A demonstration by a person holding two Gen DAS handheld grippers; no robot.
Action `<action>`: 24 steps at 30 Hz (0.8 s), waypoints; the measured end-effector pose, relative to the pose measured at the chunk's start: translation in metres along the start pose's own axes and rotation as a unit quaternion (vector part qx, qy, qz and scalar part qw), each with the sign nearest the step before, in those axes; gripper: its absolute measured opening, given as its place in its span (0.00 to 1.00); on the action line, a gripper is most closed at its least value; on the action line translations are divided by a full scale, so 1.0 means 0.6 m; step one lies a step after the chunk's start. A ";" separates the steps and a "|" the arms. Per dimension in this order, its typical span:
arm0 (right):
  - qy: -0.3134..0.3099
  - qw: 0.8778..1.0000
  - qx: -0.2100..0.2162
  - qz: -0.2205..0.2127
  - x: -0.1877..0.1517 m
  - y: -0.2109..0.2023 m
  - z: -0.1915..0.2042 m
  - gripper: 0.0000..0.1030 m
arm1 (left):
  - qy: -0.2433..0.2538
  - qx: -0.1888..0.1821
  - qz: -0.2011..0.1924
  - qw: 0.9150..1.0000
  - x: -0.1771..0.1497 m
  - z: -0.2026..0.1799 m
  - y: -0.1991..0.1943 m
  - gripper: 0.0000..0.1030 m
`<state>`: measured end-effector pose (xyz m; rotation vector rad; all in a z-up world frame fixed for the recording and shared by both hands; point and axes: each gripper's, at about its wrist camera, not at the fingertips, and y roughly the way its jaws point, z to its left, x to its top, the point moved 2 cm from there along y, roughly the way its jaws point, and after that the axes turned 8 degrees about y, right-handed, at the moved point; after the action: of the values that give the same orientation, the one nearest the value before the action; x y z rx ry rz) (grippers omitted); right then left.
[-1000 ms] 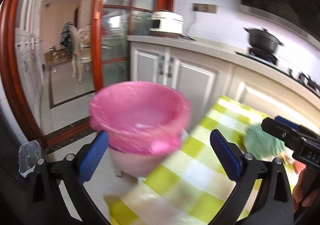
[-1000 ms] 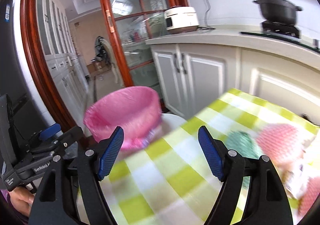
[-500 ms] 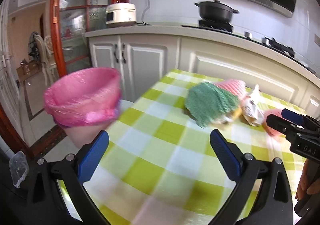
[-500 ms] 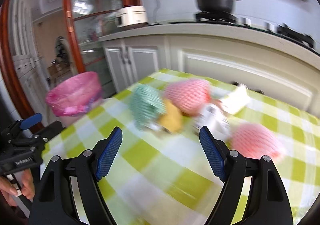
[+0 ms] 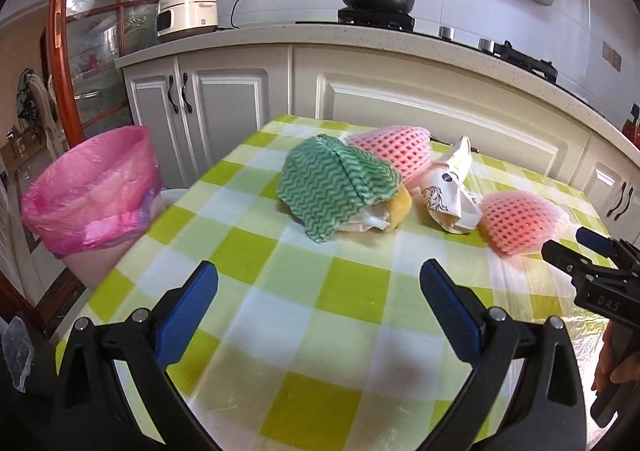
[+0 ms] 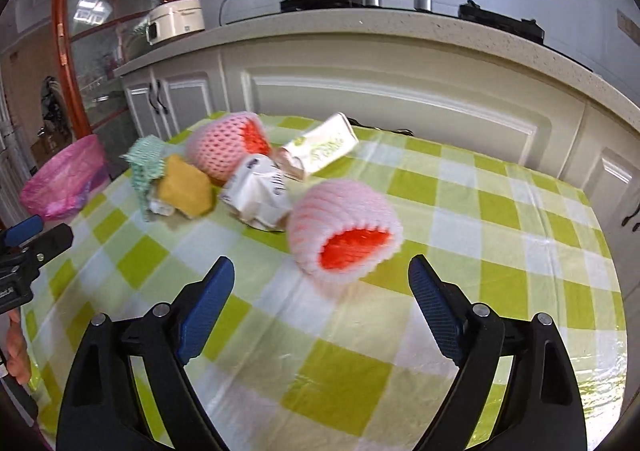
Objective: Collect trash
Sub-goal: 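Move both tools back over the table toward the remaining trash, then grasp the pink foam fruit net with the right tool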
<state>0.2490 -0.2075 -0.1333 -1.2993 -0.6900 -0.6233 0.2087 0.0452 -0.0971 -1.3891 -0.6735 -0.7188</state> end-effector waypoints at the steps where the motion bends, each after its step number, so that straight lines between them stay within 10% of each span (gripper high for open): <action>1: -0.002 1.000 -0.005 0.004 0.002 0.010 -0.002 0.82 | 0.001 0.002 0.005 1.000 0.000 -0.002 0.007 0.95; 24: 0.010 0.999 -0.029 0.039 0.050 0.127 -0.003 0.82 | -0.018 0.019 0.029 0.999 -0.005 0.032 0.070 0.95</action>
<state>0.3260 -0.1978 -0.1597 -1.3663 -0.6062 -0.5961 0.2397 0.0663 -0.1241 -1.3838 -0.6690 -0.6327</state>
